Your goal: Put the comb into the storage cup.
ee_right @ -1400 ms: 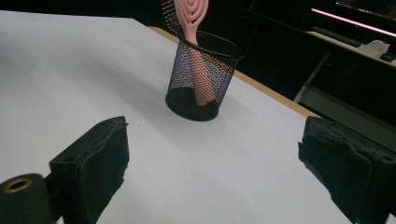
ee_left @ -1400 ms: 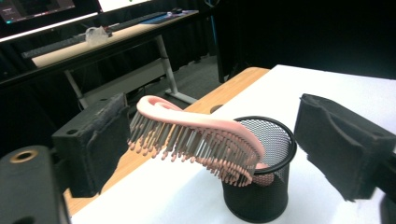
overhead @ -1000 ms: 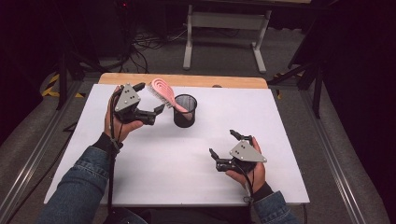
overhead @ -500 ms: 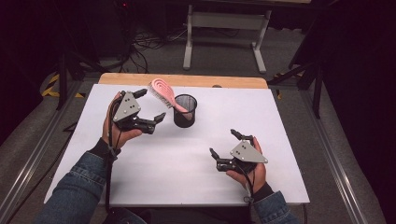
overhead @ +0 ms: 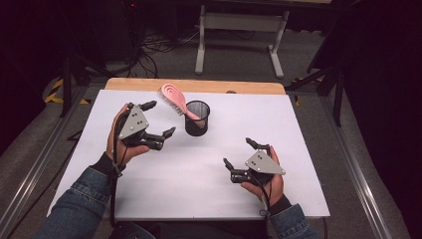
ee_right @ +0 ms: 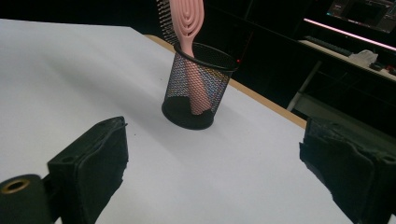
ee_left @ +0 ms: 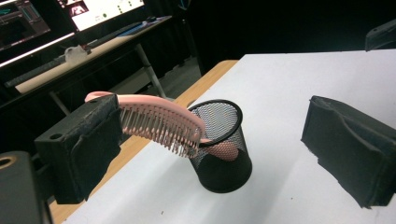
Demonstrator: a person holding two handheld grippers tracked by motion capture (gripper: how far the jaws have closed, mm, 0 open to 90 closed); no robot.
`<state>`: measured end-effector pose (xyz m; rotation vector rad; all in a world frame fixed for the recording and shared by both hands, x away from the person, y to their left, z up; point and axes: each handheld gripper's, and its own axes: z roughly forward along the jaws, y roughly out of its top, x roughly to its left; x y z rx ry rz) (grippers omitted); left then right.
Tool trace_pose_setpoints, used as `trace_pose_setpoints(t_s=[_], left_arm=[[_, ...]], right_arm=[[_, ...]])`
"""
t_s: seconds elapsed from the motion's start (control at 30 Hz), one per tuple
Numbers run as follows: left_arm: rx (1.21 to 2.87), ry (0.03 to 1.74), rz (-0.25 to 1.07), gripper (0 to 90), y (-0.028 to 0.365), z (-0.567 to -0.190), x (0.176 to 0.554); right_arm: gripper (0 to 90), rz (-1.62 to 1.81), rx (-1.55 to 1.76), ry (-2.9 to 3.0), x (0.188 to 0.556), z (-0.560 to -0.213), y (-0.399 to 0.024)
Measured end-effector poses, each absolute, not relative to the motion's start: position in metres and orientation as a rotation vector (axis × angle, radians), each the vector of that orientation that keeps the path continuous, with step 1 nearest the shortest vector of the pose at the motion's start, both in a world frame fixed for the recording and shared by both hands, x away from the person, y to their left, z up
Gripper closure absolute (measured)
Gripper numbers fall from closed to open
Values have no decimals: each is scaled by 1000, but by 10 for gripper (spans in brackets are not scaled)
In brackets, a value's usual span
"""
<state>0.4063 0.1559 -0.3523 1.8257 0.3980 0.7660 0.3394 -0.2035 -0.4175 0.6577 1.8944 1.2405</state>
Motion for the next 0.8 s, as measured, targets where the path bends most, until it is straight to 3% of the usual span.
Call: trace_pose_setpoints(t_s=[0.8], left_arm=[[1871, 350, 795, 72, 151, -372, 384]], right_arm=[[84, 1233, 638, 1881, 336, -415, -203]])
